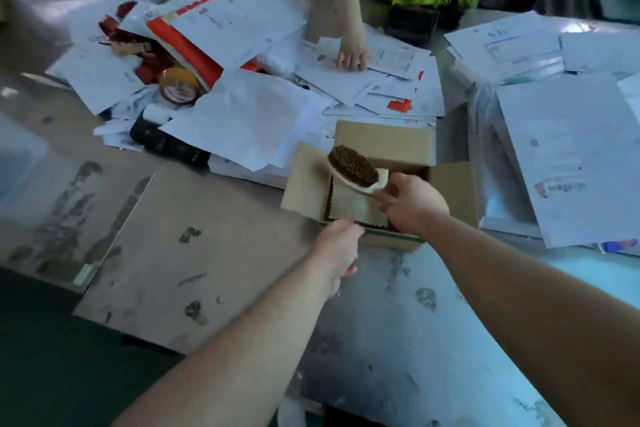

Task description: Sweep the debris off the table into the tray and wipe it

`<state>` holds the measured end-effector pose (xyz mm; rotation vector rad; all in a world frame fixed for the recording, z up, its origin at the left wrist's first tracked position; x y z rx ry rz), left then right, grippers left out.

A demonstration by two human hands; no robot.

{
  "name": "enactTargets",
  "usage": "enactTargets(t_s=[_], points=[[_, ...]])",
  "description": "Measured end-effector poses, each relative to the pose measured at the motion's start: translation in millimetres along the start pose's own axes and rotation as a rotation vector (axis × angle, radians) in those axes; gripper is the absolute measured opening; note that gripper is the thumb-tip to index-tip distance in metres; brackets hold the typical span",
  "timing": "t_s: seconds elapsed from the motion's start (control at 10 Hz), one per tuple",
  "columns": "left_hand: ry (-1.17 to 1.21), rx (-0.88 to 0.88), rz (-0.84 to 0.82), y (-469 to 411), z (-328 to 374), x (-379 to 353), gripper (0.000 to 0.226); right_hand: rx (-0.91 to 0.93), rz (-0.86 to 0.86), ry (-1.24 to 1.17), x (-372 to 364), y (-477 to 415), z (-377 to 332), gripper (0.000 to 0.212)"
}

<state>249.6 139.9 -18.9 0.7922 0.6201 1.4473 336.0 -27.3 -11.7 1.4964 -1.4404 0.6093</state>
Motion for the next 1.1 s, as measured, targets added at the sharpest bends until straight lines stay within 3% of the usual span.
enactTargets(t_s=[0.2, 0.5, 1.0, 1.1], points=[[0.094, 0.034, 0.026, -8, -3, -7, 0.011, -0.041, -0.109, 0.16, -24, -13, 5, 0.015], [0.133, 0.057, 0.074, -14, -5, -7, 0.018, -0.074, -0.164, 0.286, -51, -27, 9, 0.037], [0.146, 0.078, 0.038, -14, -7, 5, 0.015, -0.144, -0.236, 0.216, -56, -21, 19, 0.029], [0.178, 0.051, 0.026, -11, -4, 12, 0.02, -0.129, -0.114, 0.157, -40, -10, 13, 0.039]])
Point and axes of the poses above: each hand's wrist, its own y-axis away from the middle knuckle, its own x-axis out of the back of the hand, z = x × y, the point moved 8 cm from there along -y, towards the middle knuckle, and after that the axes turned 2 degrees about z, right-handed, at the moved point
